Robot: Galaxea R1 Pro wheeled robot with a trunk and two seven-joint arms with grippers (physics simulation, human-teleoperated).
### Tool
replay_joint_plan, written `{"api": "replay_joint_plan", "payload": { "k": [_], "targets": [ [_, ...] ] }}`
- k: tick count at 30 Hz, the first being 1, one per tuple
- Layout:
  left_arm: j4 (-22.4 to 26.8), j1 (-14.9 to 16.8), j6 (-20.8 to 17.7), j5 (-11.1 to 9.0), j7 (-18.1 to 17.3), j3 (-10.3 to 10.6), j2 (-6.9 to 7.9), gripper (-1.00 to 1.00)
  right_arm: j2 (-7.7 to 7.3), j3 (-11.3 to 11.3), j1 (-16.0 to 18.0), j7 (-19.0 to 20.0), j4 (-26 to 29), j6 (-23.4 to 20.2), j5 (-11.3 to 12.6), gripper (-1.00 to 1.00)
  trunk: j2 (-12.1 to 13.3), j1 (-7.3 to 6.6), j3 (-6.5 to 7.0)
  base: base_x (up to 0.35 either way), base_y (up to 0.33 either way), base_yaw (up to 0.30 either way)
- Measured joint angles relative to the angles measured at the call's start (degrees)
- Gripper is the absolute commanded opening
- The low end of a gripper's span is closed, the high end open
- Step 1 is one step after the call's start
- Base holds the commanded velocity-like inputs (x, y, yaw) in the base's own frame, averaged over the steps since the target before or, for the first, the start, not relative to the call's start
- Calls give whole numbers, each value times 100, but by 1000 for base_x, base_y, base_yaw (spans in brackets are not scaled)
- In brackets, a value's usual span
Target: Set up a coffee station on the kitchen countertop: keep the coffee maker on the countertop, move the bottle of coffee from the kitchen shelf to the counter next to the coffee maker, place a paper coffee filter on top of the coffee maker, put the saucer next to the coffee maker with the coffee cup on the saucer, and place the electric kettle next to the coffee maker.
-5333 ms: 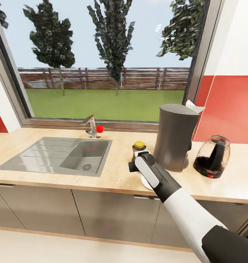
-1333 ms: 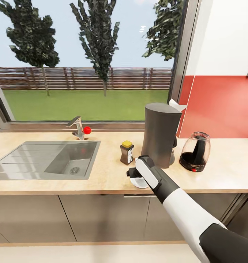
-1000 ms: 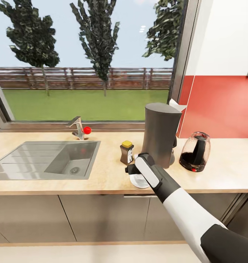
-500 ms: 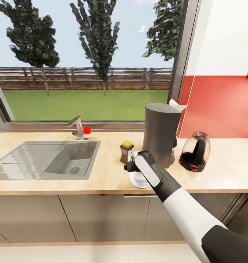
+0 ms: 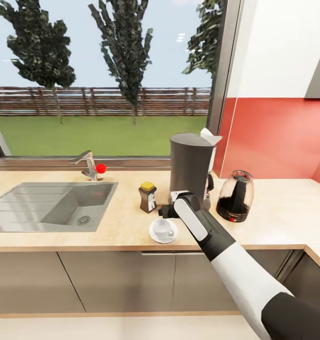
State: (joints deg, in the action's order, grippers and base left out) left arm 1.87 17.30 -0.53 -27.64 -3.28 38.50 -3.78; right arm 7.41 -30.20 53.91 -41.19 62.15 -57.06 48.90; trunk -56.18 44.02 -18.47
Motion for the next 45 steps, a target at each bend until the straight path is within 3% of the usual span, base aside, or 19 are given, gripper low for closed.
{"api": "replay_joint_plan", "payload": {
  "k": [25,29,35,40,45],
  "targets": [
    [1,-2,-3,-1,0,-3,-9,100,4,-29,-104,23,12,13,30,100,0,0,0,0,-318,0],
    [-1,-1,8,-3,1,-9,-9,100,-5,-30,-330,34,57,18,35,100,0,0,1,0,-213,0],
    [0,2,24,-6,0,-32,-2,100,-10,-53,-756,40,587,16,34,100,0,0,18,0,-31,-12],
    [-1,4,42,-6,2,-34,0,100,-17,-375,-927,31,896,22,30,100,0,1,59,-101,-3,-53],
    [1,3,45,-6,2,-29,0,100,-19,-420,-991,30,921,20,25,100,0,3,103,-269,-28,-59]
  ]
}}
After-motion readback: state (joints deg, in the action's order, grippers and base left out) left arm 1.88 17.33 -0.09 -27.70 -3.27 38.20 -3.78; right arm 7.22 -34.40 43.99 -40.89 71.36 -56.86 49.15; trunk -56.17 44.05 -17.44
